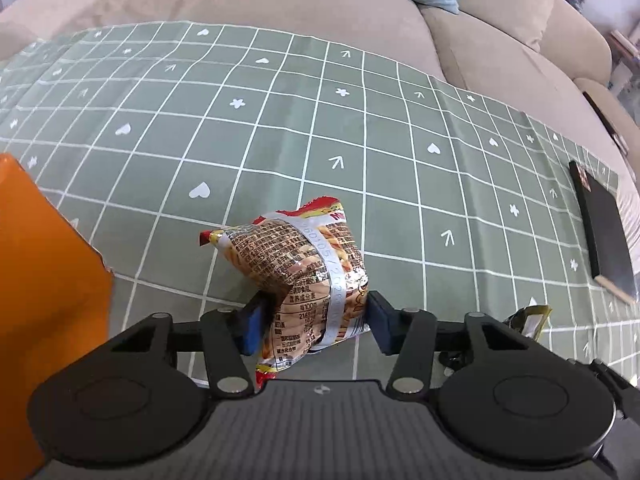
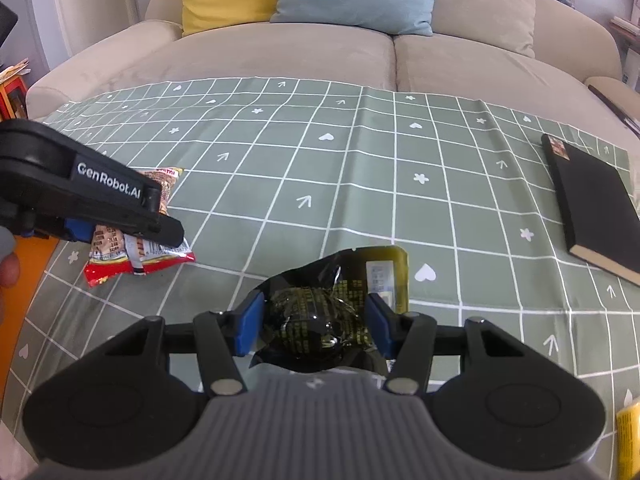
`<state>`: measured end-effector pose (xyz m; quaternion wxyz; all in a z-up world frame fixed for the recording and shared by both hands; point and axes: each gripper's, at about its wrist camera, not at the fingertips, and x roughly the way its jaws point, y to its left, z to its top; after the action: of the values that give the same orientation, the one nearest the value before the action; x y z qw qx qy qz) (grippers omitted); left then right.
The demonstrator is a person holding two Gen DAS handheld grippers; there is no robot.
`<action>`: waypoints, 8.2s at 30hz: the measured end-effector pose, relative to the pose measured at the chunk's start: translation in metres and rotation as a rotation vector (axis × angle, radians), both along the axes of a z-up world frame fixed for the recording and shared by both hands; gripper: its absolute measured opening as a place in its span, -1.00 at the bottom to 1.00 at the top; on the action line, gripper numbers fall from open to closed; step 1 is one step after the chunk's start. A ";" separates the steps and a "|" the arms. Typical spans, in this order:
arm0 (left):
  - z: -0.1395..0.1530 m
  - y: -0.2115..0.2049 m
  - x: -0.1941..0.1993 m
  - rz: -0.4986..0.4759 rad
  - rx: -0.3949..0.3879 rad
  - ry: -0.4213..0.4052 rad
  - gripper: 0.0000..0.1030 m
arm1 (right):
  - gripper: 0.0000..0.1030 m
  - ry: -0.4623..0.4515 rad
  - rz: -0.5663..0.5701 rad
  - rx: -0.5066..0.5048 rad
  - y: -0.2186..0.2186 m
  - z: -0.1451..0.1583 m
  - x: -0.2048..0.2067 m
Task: Organize snacks
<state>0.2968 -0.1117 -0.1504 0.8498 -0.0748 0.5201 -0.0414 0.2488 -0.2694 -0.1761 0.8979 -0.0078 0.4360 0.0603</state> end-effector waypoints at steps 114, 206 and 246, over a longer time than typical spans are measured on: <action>0.198 0.197 -0.207 -0.044 0.349 -0.436 0.70 | 0.70 -0.212 0.315 0.087 0.213 0.206 -0.124; 0.160 0.189 -0.251 0.020 0.340 -0.319 0.79 | 0.92 -0.142 0.188 0.010 0.189 0.171 -0.182; 0.161 0.186 -0.252 -0.001 0.372 -0.338 0.78 | 0.92 -0.125 0.172 0.011 0.190 0.166 -0.182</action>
<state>0.0446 0.0743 0.0105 0.9238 0.0912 0.3695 0.0426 0.0666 -0.0798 -0.0102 0.9148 -0.0442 0.3766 0.1389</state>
